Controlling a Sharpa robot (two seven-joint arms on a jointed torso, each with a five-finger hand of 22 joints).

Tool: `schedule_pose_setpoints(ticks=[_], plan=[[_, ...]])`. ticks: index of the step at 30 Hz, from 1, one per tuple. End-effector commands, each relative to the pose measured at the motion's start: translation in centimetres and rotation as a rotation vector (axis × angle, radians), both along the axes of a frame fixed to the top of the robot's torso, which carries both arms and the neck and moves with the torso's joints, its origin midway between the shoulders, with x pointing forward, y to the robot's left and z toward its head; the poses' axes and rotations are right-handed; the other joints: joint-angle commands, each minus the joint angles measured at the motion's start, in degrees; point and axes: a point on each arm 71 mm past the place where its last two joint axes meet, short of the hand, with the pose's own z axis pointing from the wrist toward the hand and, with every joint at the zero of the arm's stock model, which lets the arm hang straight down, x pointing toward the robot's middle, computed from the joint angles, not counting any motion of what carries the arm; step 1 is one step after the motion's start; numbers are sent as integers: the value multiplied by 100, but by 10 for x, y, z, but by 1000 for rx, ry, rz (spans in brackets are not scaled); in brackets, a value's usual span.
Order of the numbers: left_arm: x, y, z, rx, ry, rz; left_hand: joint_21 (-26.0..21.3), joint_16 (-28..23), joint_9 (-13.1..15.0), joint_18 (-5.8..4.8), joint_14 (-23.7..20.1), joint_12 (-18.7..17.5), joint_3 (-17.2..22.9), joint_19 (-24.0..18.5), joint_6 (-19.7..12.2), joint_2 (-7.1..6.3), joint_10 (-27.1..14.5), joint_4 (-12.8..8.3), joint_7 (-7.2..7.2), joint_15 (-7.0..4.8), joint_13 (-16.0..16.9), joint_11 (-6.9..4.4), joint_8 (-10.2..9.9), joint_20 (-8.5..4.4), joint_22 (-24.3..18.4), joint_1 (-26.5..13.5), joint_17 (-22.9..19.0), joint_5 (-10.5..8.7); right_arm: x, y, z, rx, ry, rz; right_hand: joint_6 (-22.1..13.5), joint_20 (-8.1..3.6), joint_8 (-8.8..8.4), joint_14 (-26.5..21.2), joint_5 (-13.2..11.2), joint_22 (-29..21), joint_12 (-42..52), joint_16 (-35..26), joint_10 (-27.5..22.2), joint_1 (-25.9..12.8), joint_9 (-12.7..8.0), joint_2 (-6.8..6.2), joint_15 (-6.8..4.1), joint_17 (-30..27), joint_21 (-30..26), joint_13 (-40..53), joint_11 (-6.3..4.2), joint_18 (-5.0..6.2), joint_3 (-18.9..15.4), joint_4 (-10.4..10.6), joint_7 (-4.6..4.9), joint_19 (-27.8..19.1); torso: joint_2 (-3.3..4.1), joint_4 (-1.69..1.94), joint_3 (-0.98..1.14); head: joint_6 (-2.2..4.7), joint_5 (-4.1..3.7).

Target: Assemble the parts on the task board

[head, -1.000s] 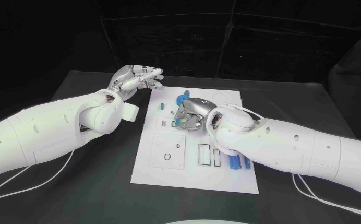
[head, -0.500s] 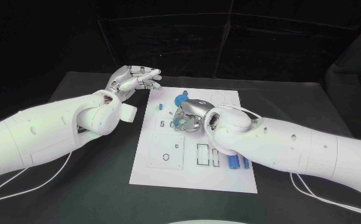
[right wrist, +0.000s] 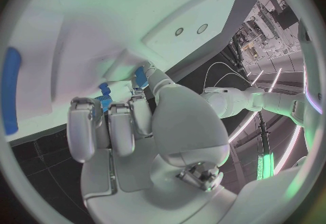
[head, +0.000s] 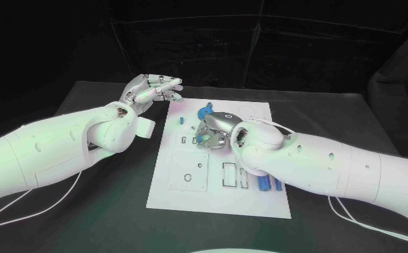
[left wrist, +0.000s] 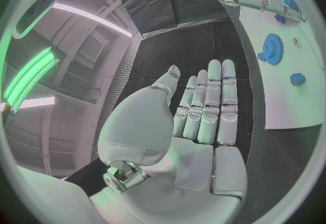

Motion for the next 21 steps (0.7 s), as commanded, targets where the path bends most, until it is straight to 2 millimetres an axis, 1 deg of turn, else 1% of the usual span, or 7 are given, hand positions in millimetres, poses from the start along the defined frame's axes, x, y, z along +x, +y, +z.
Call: schedule_pose_setpoints(ticks=[1, 8, 11, 15, 18, 19, 21], plan=[[0, -1, 2, -4, -9, -13, -18, -25, -9, 76, 8, -23, -11, 43, 22, 15, 19, -28, 17, -13, -10, 12, -35, 7, -9, 29, 7, 33, 0, -2, -3, -16, -1, -29, -78, 28, -53, 493, 4, 731, -50, -13, -40, -120, 2, -16, 56, 1004, -23, 475, 15, -53, -76, 39, 1, 259, -1, -1, 2, 6, 2], [0, -2, 1, -4, -7, -15, -17, -26, -8, 80, 27, -36, -4, 57, 40, 21, 41, -35, 2, -20, -10, 2, -41, 3, -11, 32, 29, 34, 0, -4, 4, 73, -63, -54, -404, 69, -146, 495, 36, 723, -283, -9, -238, -350, 0, -193, 106, 1018, -29, 253, 78, -52, -370, 236, 69, 256, -1, -2, 7, 17, -5], [0, -2, 1, -3, -2, -17, 36, 28, -5, 92, 172, -49, 1, 168, 83, 21, 99, -44, -29, -69, -8, -30, -44, -32, 9, 27, 86, 36, -2, -6, 8, 116, -93, -48, -507, 86, -158, 497, 42, 718, -302, -7, -260, -372, -1, -264, 126, 1026, -32, 228, 100, -51, -469, 297, 95, 254, 0, 1, 12, 21, 2], [0, -2, 0, 13, 3, -17, 232, 192, -4, 90, 592, -99, 6, 513, 165, 23, 215, -47, -76, -185, -12, -101, -67, -160, 91, -4, 241, 37, -9, -13, 15, 179, -125, -3, -564, 106, -133, 491, 117, 705, -271, -18, -244, -250, 10, -295, 142, 1005, -39, 246, 116, -48, -515, 313, 110, 247, -4, 1, 9, 30, 24], [0, -1, -1, 41, 4, -21, 499, 517, -2, 96, 1172, -18, 4, 916, 230, 5, 519, -39, -153, -341, 27, -209, -77, -309, 216, -37, 459, 49, -16, -24, 22, 228, -121, 60, -563, 111, -113, 497, 131, 734, -221, -6, -210, -171, 16, -279, 145, 1033, -26, 287, 117, -54, -518, 308, 109, 259, -6, 2, 12, 31, 37], [-1, -1, -1, 64, 10, -28, 660, 727, -1, 92, 1459, -5, 15, 1126, 264, -3, 627, -39, -177, -411, 35, -260, -84, -385, 296, -44, 613, 39, -19, -31, 27, 256, -108, 93, -543, 113, -90, 498, 135, 736, -213, -3, -207, -126, 23, -252, 145, 1040, -26, 291, 113, -54, -518, 307, 105, 259, -14, -10, 0, 47, 52], [-2, -3, -3, 109, 28, -54, 923, 1272, 12, 83, 1793, 60, 37, 1393, 363, -10, 858, -26, -240, -509, 77, -346, -72, -490, 438, -73, 1090, 51, -20, -41, 37, 296, -80, 125, -475, 111, -38, 488, 159, 710, -228, -22, -226, -54, 38, -208, 137, 1002, -39, 274, 101, -49, -511, 293, 89, 246, -20, -16, -6, 63, 64]])
